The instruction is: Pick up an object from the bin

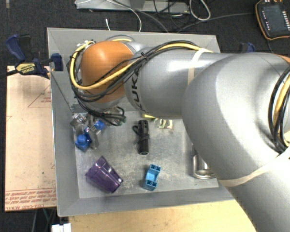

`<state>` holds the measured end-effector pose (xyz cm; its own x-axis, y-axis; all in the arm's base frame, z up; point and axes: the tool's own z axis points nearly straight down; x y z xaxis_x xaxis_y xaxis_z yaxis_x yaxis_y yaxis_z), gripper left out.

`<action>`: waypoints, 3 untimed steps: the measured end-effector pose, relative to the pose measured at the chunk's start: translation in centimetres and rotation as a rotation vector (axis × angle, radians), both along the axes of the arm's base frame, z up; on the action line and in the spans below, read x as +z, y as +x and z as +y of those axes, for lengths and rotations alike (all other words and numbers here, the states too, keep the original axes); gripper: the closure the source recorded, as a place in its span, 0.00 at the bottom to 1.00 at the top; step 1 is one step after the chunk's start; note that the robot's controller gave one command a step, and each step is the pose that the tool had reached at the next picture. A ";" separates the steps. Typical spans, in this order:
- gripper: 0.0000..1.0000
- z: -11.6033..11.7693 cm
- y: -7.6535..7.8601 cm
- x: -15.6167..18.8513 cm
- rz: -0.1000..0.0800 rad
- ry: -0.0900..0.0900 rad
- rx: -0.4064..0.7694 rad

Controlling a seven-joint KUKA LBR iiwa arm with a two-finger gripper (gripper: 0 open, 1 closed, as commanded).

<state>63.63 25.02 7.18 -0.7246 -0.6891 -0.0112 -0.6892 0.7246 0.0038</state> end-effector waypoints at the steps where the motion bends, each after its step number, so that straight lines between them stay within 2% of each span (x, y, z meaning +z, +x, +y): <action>1: 1.00 -0.1 -0.3 3.6 0.009 -0.003 0.001; 2: 1.00 0.0 0.0 6.7 -0.002 0.000 0.000; 3: 1.00 0.1 0.0 8.0 -0.003 0.001 -0.001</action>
Offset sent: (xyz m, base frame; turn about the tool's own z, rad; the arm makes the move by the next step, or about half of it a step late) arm -0.0032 -0.0010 0.0155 -0.0005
